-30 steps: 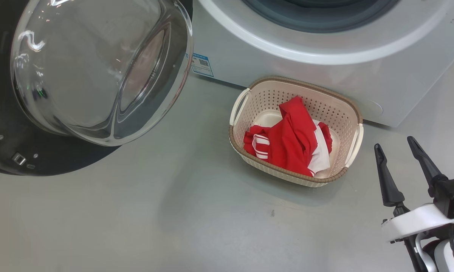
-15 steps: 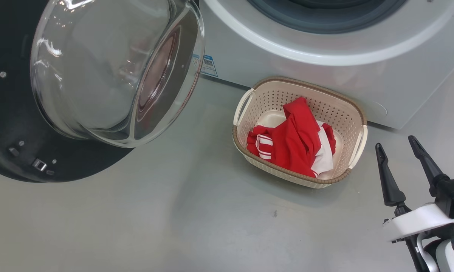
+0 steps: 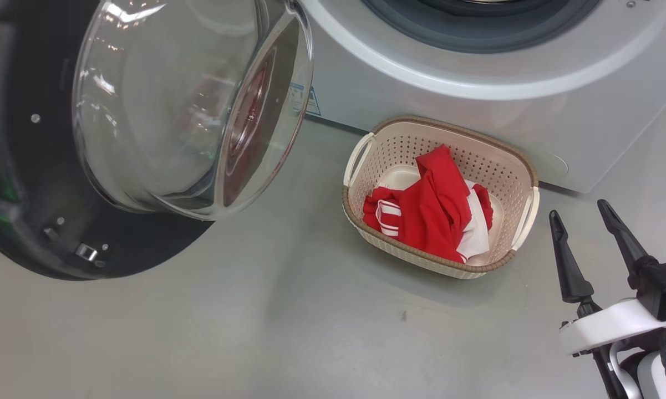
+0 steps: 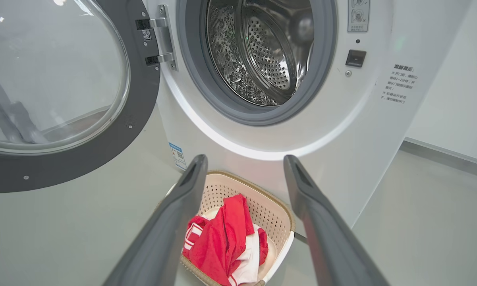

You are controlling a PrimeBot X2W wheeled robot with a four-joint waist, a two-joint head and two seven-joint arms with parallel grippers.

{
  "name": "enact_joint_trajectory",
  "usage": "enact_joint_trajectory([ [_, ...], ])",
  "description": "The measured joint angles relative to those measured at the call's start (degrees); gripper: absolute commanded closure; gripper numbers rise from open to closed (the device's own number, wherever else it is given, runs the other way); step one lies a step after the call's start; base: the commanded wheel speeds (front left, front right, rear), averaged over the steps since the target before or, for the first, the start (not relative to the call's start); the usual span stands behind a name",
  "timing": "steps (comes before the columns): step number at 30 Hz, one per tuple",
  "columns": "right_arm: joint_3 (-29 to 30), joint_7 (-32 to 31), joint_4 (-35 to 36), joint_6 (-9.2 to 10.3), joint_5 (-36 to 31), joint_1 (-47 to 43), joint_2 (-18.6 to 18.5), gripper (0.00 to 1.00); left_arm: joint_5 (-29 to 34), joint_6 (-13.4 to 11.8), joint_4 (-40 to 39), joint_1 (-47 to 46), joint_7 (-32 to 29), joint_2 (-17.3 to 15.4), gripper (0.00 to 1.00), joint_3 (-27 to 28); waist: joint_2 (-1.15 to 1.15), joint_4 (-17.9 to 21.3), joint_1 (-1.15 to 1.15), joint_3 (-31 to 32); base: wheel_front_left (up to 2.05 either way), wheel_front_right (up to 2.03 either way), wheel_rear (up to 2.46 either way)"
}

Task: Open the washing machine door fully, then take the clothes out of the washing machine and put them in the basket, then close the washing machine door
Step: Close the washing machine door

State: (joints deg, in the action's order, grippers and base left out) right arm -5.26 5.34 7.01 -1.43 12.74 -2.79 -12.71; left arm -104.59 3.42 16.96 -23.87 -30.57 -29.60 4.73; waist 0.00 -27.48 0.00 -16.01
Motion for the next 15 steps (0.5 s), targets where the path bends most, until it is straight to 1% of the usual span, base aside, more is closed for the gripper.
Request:
enact_joint_trajectory([
  [4,0.00,0.02,-0.01,0.07,0.08,-0.01,0.03,0.00,-0.15,0.99,-1.76,0.86,-2.27,-0.38,1.00,-1.67,0.00,0.08,0.00,0.10,0.00,0.00,0.00],
  [8,-0.21,0.35,-0.36,0.05,0.35,-0.01,0.21,0.00,-0.20,1.43,-3.39,1.32,-4.22,-0.34,1.00,-3.15,0.00,0.34,0.00,0.47,0.00,0.00,0.00],
  [15,-0.69,1.02,-0.92,0.07,0.43,0.00,1.18,0.00,-1.02,1.94,-6.34,3.36,-6.56,-0.09,1.00,-3.75,0.00,1.41,0.00,1.43,0.00,0.00,0.00],
])
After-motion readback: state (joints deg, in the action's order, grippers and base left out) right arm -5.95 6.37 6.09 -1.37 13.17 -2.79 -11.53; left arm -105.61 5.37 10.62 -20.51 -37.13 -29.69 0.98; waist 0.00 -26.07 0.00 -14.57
